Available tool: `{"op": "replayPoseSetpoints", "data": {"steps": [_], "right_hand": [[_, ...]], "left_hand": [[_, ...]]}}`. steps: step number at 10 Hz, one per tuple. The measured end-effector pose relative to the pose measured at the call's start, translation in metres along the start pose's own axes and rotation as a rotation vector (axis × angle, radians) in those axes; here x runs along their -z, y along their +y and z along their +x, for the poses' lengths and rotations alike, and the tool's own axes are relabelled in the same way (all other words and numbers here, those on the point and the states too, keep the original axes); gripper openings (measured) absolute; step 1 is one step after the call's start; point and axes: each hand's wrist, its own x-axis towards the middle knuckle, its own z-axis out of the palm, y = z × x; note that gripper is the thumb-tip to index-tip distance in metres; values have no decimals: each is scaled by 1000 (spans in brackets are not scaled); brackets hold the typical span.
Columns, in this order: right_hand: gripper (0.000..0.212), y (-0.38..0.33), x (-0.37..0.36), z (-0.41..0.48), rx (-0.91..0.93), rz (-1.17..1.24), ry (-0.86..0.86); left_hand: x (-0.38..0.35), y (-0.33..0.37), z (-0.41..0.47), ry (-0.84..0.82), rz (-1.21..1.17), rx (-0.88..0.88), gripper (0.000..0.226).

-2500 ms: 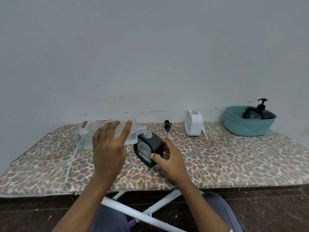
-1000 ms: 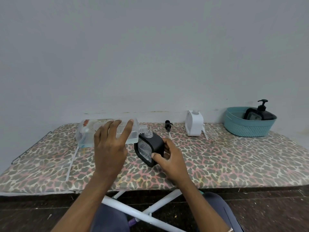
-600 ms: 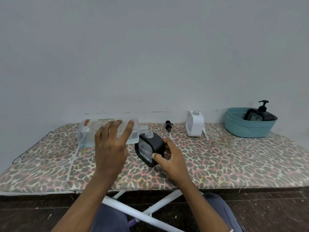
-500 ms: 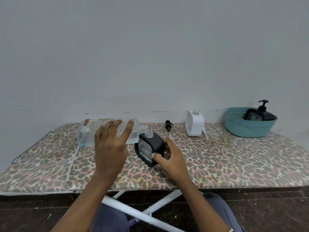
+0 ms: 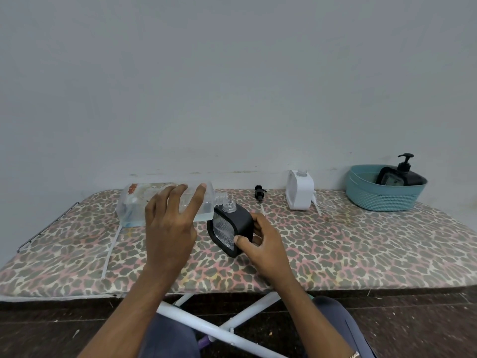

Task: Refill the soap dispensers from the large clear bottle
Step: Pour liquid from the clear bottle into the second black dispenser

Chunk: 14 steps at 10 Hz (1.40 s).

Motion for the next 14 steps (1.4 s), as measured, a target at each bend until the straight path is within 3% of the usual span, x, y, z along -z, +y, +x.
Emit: {"op": "replayPoseSetpoints", "data": {"steps": [14], "right_hand": [[39, 1, 0, 0, 5, 22, 0]], "left_hand": [[2, 1, 0, -2, -1, -6, 91]]}}
